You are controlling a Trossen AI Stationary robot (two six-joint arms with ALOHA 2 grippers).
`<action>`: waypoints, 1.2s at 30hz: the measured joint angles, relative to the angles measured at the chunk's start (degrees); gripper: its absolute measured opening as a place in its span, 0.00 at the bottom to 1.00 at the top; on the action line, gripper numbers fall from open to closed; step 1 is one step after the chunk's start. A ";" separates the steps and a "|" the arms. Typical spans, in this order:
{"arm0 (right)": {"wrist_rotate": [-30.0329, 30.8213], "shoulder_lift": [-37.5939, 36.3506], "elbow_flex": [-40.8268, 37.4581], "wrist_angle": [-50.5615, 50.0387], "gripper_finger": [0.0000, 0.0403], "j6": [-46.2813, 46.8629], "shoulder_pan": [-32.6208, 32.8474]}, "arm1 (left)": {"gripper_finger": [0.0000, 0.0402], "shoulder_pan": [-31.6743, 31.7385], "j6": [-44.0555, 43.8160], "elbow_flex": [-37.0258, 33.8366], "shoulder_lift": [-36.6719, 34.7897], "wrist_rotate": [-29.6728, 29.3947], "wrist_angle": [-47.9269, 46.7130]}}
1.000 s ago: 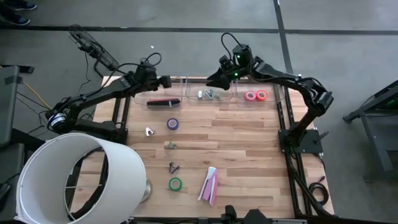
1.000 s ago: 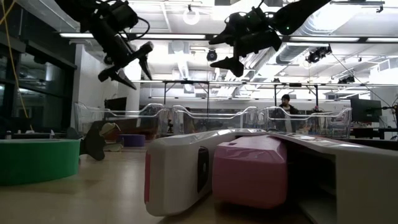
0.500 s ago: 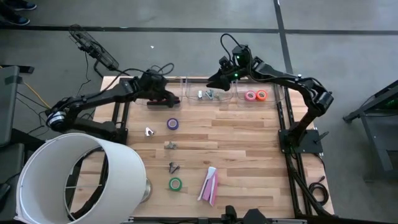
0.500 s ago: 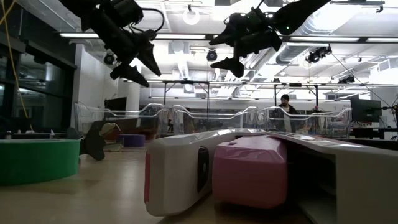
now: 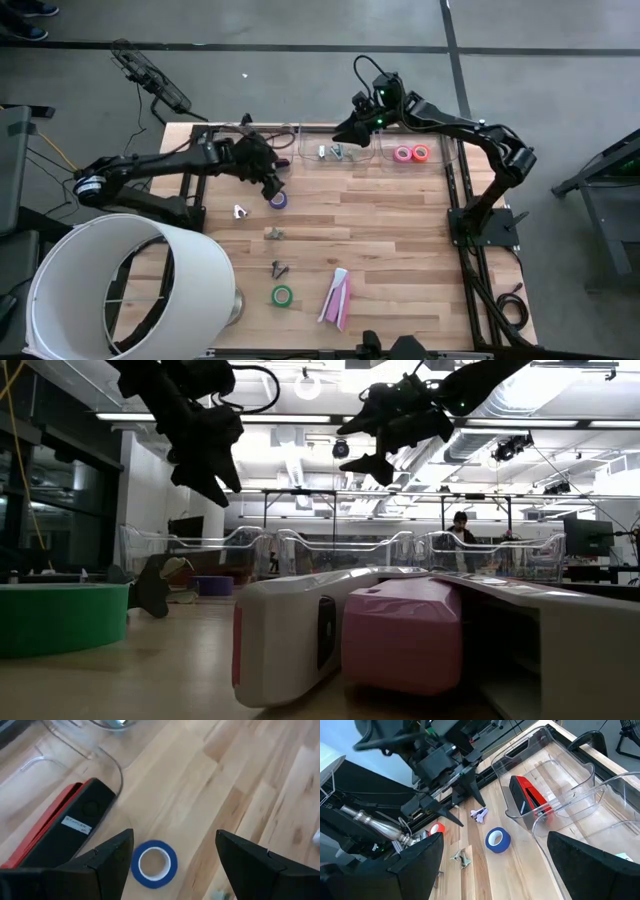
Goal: Pick and place Stapler, Stapler remover, tape
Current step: Put the violet tape into the right transparent bin
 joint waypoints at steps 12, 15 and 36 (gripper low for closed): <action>0.44 0.00 0.01 -0.81 0.86 -1.45 0.12 | 0.69 -6.73 20.27 0.00 6.46 -1.58 -0.60; 0.44 0.00 0.01 -0.92 0.86 -1.49 0.13 | 0.69 -6.75 20.86 0.00 9.85 -2.71 -0.44; 0.59 0.00 0.00 -1.99 0.86 -1.46 0.15 | 0.69 -6.63 20.76 0.00 22.44 0.84 -1.42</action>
